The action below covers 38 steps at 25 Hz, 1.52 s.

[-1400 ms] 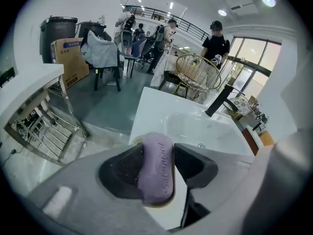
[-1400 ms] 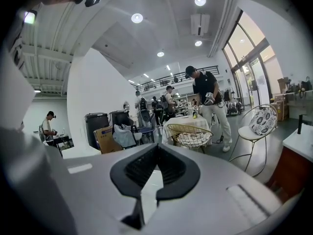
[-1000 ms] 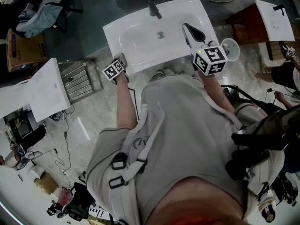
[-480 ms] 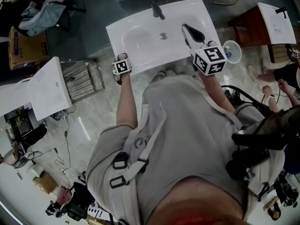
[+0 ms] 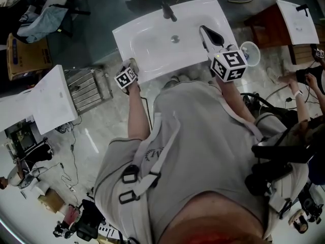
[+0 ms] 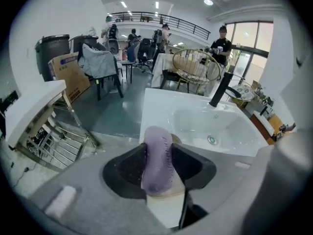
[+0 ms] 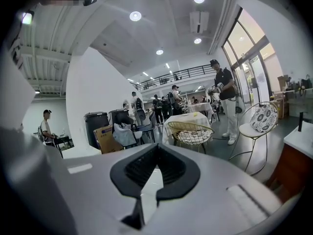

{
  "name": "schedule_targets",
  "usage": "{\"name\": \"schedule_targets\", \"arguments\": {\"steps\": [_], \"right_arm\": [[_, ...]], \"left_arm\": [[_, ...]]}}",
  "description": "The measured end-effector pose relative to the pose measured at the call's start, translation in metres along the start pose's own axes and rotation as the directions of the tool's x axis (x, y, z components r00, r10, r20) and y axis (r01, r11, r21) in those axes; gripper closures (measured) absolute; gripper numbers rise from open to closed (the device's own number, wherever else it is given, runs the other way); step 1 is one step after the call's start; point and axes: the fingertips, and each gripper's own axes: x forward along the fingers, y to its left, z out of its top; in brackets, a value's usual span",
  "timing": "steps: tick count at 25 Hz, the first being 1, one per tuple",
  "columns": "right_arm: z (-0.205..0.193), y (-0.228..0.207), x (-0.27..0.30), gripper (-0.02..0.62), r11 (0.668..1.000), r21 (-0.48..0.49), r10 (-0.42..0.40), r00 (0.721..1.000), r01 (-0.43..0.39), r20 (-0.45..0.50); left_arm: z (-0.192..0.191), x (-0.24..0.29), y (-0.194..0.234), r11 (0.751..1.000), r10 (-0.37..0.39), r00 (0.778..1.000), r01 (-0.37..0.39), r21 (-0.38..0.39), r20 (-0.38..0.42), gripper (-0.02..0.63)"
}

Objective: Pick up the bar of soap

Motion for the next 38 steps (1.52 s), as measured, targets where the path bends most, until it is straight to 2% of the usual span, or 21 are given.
{"name": "schedule_targets", "arguments": {"steps": [2, 5, 7, 12, 15, 17, 19, 22, 26, 28, 29, 32, 35, 38], "right_arm": [[-0.002, 0.001, 0.002, 0.592, 1.0, 0.001, 0.005, 1.0, -0.005, -0.006], [-0.004, 0.008, 0.009, 0.592, 1.0, 0.005, 0.024, 1.0, -0.024, -0.016], [-0.002, 0.015, 0.013, 0.593, 0.999, 0.003, 0.044, 0.999, -0.044, -0.016], [0.0, 0.027, 0.022, 0.594, 0.997, -0.01, 0.075, 0.997, -0.075, -0.011], [0.002, 0.044, 0.027, 0.594, 0.99, -0.039, 0.132, 0.991, -0.132, -0.003], [0.006, 0.055, 0.03, 0.594, 0.985, -0.059, 0.163, 0.987, -0.163, 0.001], [0.012, 0.066, 0.032, 0.594, 0.978, -0.073, 0.194, 0.981, -0.193, 0.01], [0.027, 0.085, 0.034, 0.594, 0.961, -0.123, 0.252, 0.967, -0.246, 0.037], [0.048, 0.11, 0.037, 0.594, 0.935, -0.167, 0.33, 0.941, -0.314, 0.077], [0.054, 0.121, 0.04, 0.594, 0.923, -0.172, 0.363, 0.928, -0.345, 0.086], [0.055, 0.127, 0.04, 0.594, 0.917, -0.173, 0.378, 0.922, -0.359, 0.089], [0.058, 0.148, 0.044, 0.594, 0.901, -0.166, 0.418, 0.904, -0.401, 0.091], [0.055, 0.166, 0.049, 0.594, 0.881, -0.168, 0.458, 0.886, -0.441, 0.078], [0.051, 0.17, 0.048, 0.594, 0.869, -0.17, 0.481, 0.874, -0.465, 0.067]], "left_arm": [[-0.001, -0.005, 0.002, 1.0, -0.007, 1.0, 0.007, -0.011, 0.0, 0.443], [-0.007, -0.005, -0.001, 0.999, -0.013, 1.0, 0.014, 0.04, -0.028, 0.445], [-0.006, -0.011, -0.004, 0.999, -0.018, 1.0, 0.019, 0.038, -0.008, 0.445], [0.008, -0.026, -0.009, 0.994, -0.08, 0.991, 0.088, -0.066, 0.109, 0.446], [0.028, -0.047, -0.016, 0.984, -0.13, 0.968, 0.152, -0.092, 0.214, 0.448], [0.051, -0.069, -0.028, 0.973, -0.174, 0.935, 0.212, -0.092, 0.307, 0.449], [0.082, -0.101, -0.044, 0.959, -0.22, 0.884, 0.274, -0.076, 0.412, 0.451], [0.133, -0.163, -0.075, 0.941, -0.286, 0.786, 0.338, 0.006, 0.549, 0.456], [0.19, -0.24, -0.118, 0.914, -0.361, 0.63, 0.384, 0.128, 0.688, 0.463], [0.208, -0.268, -0.134, 0.907, -0.382, 0.569, 0.384, 0.175, 0.728, 0.468], [0.216, -0.279, -0.14, 0.904, -0.39, 0.546, 0.381, 0.195, 0.742, 0.471], [0.229, -0.308, -0.148, 0.901, -0.405, 0.504, 0.359, 0.242, 0.763, 0.477], [0.23, -0.327, -0.151, 0.906, -0.403, 0.492, 0.333, 0.261, 0.771, 0.48], [0.223, -0.334, -0.16, 0.898, -0.405, 0.475, 0.366, 0.243, 0.782, 0.483]]}}
